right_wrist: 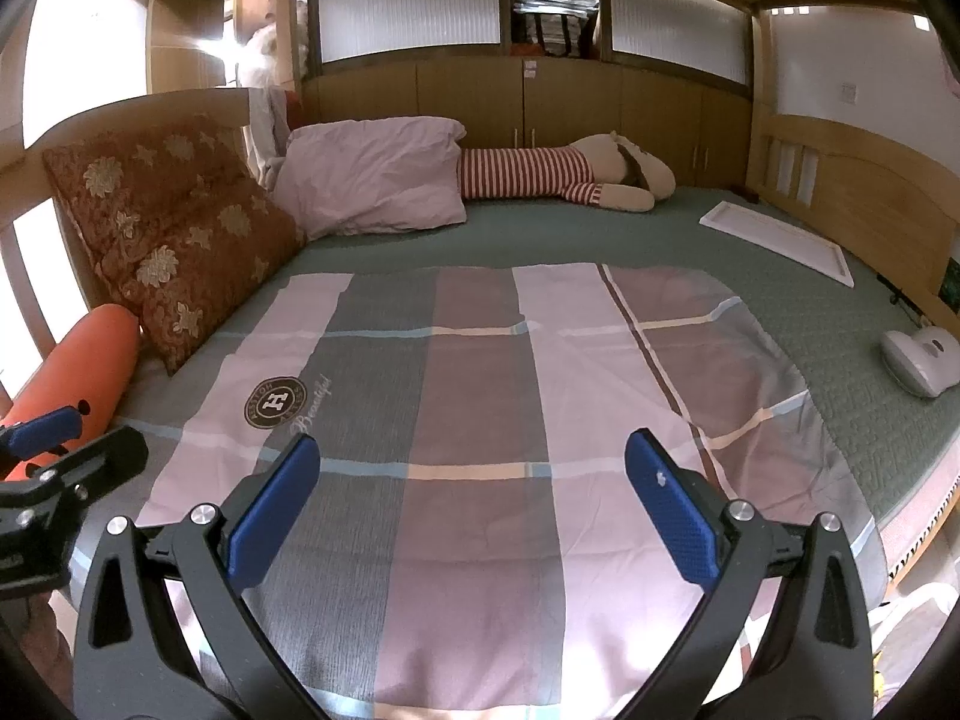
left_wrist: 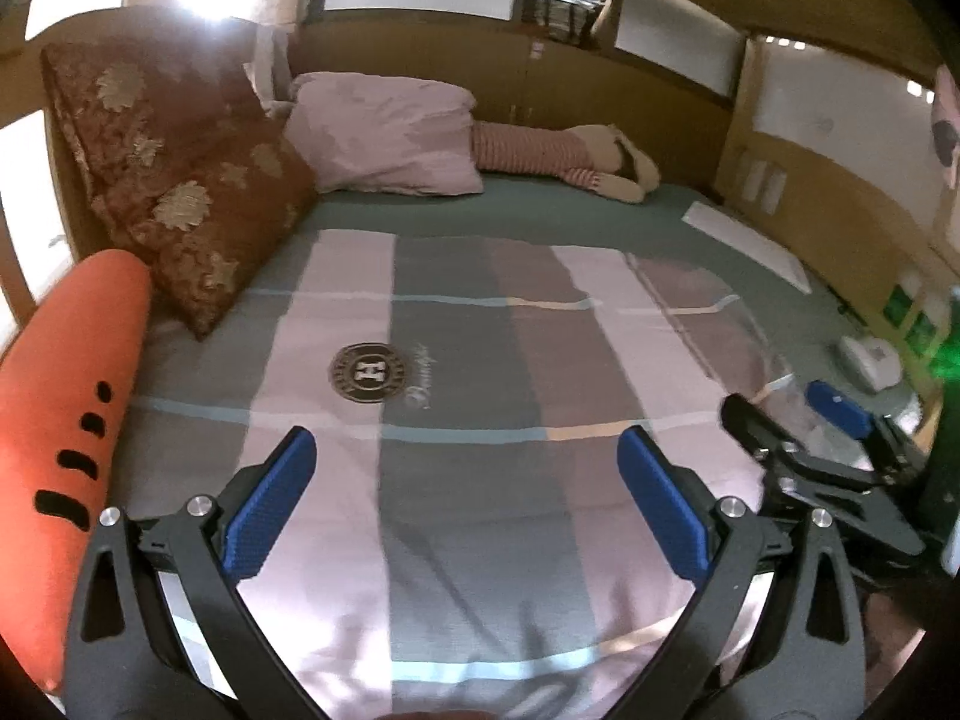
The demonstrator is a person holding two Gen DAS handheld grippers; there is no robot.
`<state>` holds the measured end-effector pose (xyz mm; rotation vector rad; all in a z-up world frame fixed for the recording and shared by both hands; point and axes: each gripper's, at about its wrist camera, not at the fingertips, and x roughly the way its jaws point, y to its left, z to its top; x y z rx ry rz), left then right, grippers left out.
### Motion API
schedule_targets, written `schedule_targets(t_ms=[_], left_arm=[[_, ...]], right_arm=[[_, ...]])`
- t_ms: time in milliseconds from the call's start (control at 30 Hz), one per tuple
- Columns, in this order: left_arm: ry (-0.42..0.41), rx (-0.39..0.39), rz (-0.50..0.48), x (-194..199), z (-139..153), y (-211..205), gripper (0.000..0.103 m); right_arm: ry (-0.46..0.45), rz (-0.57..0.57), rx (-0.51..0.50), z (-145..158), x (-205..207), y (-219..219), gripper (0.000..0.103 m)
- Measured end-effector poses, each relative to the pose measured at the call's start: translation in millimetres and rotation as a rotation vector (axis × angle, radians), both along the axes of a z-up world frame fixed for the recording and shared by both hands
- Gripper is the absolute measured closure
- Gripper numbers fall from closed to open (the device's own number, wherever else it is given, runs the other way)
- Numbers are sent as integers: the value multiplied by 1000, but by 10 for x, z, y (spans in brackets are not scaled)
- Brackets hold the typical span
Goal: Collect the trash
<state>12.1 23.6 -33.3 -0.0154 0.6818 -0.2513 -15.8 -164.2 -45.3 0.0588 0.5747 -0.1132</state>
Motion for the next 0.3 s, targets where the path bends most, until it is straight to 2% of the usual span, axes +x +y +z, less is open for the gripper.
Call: schedule_targets(t_ms=[300], left_arm=[[13,56,4,23,-33,-44,3]], right_arm=[[2,0,0,-3,2,-2,3]])
